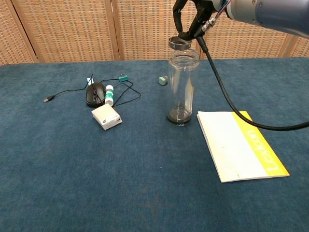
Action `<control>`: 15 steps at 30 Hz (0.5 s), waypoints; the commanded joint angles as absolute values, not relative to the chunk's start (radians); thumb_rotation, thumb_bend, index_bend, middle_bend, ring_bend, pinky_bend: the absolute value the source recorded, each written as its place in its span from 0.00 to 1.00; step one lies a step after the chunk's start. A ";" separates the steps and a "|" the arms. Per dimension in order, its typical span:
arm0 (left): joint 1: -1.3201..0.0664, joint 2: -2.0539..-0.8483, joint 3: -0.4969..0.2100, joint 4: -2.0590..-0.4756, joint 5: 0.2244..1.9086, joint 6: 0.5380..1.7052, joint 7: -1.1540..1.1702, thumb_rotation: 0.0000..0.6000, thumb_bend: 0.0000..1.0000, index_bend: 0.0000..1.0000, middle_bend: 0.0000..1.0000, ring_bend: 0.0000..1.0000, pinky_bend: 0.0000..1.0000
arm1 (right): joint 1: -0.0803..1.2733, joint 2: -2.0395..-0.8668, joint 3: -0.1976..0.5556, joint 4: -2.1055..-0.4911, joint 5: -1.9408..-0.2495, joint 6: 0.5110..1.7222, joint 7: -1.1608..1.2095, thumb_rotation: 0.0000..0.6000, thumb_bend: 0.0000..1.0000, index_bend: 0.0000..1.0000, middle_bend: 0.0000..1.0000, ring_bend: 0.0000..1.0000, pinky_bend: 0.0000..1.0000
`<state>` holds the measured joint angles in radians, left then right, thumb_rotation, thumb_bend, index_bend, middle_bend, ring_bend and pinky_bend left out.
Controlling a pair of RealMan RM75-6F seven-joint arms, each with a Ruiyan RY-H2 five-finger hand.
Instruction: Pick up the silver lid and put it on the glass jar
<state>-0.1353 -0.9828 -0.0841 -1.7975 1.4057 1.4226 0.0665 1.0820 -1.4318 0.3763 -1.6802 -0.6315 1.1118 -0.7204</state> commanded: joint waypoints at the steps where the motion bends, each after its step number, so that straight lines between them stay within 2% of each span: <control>1: -0.136 -0.982 -0.085 -1.796 1.403 1.421 0.064 1.00 0.05 0.00 0.00 0.00 0.00 | 1.082 -1.426 0.372 -1.688 -0.634 1.115 -0.720 1.00 0.64 0.64 0.04 0.00 0.00; 15: -0.136 -0.978 -0.081 -1.797 1.413 1.423 0.054 1.00 0.05 0.00 0.00 0.00 0.00 | 1.063 -1.397 0.337 -1.699 -0.635 1.123 -0.710 1.00 0.64 0.64 0.04 0.00 0.00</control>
<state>-0.1362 -0.9781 -0.0808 -1.7971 1.4129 1.4232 0.0535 1.0635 -1.3971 0.3368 -1.6992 -0.6353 1.1223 -0.7099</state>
